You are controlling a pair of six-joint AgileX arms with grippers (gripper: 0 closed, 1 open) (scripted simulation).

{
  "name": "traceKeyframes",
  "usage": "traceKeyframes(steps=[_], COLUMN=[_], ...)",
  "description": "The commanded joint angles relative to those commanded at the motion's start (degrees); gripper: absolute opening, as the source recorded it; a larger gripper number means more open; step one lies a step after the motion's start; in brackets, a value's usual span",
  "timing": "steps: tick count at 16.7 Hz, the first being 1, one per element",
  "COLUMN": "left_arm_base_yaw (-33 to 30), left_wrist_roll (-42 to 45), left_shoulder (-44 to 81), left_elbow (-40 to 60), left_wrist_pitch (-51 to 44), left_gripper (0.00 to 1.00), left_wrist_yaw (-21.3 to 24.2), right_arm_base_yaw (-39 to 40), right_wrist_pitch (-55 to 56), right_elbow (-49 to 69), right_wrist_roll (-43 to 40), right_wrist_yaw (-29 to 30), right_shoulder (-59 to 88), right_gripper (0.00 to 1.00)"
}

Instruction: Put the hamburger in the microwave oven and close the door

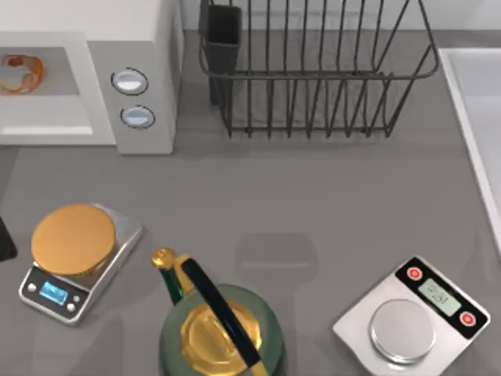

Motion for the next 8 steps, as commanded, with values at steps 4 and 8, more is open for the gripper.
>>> traceKeyframes(steps=[4,8], left_arm_base_yaw=[-3.22,-4.57], left_wrist_roll=[-1.1,-1.29], left_shoulder=[-14.2,-18.92], left_elbow=[-6.12,-8.16], left_wrist_pitch=[-4.45,-5.79], left_gripper=[1.0,1.0], left_wrist_yaw=[-3.01,-4.24], right_arm_base_yaw=[0.0,0.0], right_wrist_pitch=[0.0,0.0], right_elbow=[0.0,0.0], right_wrist_roll=[0.0,0.0], right_wrist_yaw=[0.0,0.0], right_shoulder=[0.0,0.0], right_gripper=[1.0,1.0])
